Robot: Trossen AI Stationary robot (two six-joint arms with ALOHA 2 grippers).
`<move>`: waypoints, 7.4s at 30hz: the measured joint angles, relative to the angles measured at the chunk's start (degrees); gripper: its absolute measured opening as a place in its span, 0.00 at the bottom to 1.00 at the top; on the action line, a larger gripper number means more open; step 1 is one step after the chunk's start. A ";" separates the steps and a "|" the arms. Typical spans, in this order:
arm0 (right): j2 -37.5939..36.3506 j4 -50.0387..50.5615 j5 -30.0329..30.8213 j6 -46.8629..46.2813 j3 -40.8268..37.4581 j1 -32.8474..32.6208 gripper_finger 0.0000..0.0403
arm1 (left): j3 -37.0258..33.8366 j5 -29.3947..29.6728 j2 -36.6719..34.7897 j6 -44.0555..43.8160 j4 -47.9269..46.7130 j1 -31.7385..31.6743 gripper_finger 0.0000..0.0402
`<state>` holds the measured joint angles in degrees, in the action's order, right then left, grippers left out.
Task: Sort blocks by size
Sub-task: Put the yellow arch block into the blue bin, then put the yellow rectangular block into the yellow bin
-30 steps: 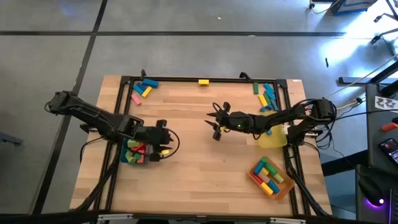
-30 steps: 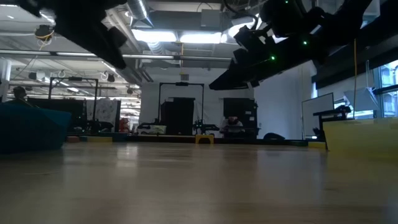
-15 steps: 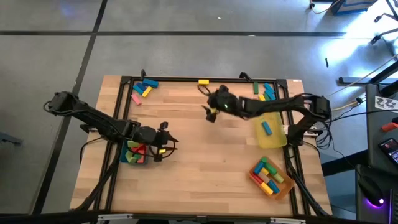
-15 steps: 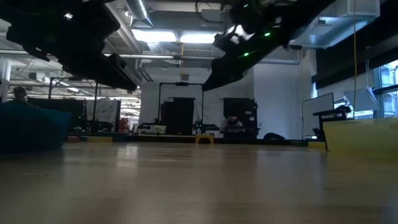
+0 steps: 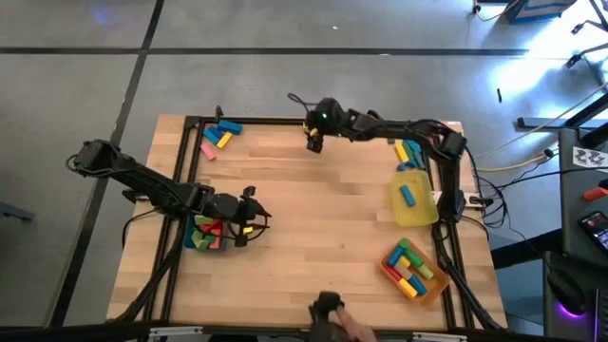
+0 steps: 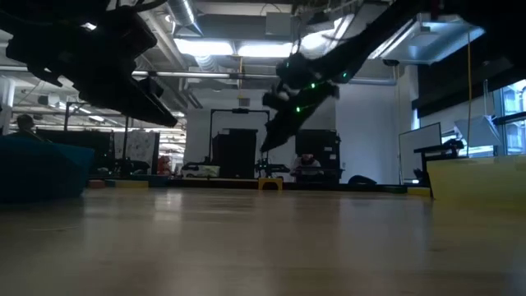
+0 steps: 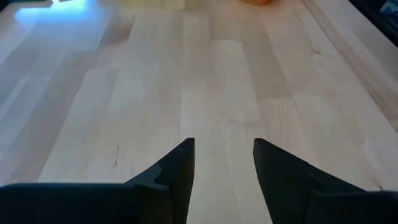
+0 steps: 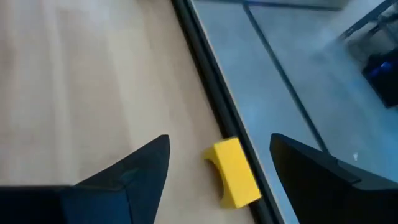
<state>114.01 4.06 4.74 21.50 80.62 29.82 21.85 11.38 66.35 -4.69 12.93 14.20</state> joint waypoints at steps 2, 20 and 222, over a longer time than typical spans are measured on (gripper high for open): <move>2.56 2.47 -2.13 0.06 2.29 1.75 0.69 | 0.02 0.00 0.00 0.08 0.02 -0.06 0.37; 11.63 5.09 -11.95 -1.76 7.98 9.00 0.69 | 0.00 0.87 0.00 0.59 0.17 -1.25 0.37; -11.15 33.15 16.84 -14.55 6.38 -26.14 0.68 | -0.96 21.40 -42.23 6.90 -10.77 -1.25 0.37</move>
<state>102.86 37.21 21.58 6.95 86.99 3.68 20.88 32.77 24.12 2.22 2.15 12.95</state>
